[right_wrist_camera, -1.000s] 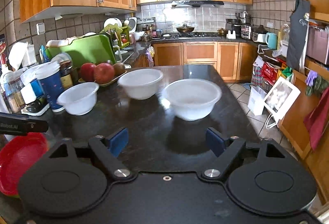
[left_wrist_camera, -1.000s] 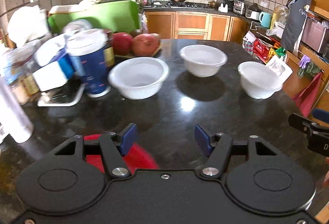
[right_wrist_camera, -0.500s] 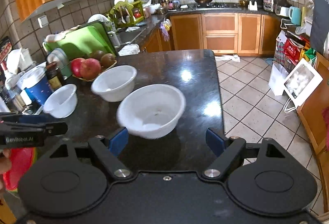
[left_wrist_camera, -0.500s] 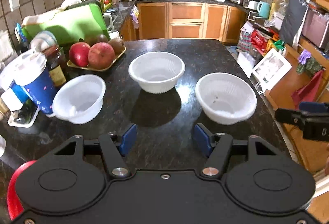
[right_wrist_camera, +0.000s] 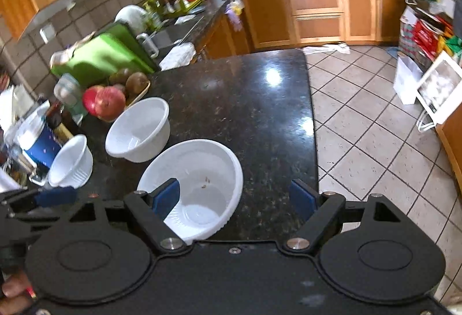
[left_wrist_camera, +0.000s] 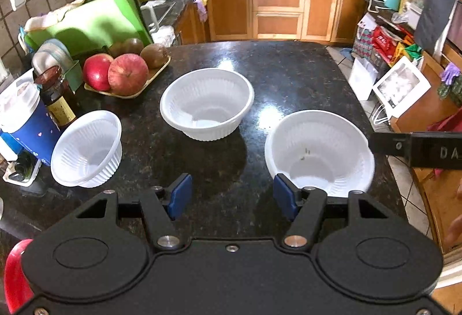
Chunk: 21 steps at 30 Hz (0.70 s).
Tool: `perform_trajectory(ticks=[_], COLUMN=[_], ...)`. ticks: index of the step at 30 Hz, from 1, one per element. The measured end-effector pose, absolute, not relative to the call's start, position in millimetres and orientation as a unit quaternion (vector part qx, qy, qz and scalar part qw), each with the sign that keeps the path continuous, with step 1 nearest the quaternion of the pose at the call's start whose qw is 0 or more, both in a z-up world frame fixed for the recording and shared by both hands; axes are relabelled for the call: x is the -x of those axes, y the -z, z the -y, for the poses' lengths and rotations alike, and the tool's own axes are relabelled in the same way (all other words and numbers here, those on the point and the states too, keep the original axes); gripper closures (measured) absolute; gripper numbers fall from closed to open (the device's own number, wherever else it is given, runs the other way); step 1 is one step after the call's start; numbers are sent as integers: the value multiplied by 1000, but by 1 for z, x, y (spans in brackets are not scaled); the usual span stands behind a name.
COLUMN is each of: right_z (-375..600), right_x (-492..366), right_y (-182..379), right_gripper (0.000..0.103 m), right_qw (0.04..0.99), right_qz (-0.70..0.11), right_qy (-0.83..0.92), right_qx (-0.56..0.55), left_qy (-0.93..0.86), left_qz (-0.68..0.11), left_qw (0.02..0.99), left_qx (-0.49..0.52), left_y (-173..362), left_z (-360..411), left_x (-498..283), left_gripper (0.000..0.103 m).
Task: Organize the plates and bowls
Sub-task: 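Move the left gripper forward to the rim of the large white bowl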
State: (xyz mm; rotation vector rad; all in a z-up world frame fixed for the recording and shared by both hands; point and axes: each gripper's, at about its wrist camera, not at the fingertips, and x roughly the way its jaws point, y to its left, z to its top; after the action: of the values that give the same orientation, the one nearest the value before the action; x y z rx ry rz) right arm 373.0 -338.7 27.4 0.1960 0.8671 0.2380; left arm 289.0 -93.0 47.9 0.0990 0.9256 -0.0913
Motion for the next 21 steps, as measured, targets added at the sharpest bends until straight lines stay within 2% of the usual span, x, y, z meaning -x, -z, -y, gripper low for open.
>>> perform_trajectory(ticks=[16,21], right_z=[338,333], right_x=[-416,-417], right_y=[-12,-11], right_gripper=[19,23], right_qw=[884,884], right_qz=[-443,-445], right_qy=[-112,-124], right_qx=[-96,-77], left_qy=[33,40], left_qz=[-468,-472], left_qw=[882,879], left_qx=[-47,-48], left_y=[-39,-36], left_z=[101,105], left_x=[-310,-316], left_gripper=[37,37])
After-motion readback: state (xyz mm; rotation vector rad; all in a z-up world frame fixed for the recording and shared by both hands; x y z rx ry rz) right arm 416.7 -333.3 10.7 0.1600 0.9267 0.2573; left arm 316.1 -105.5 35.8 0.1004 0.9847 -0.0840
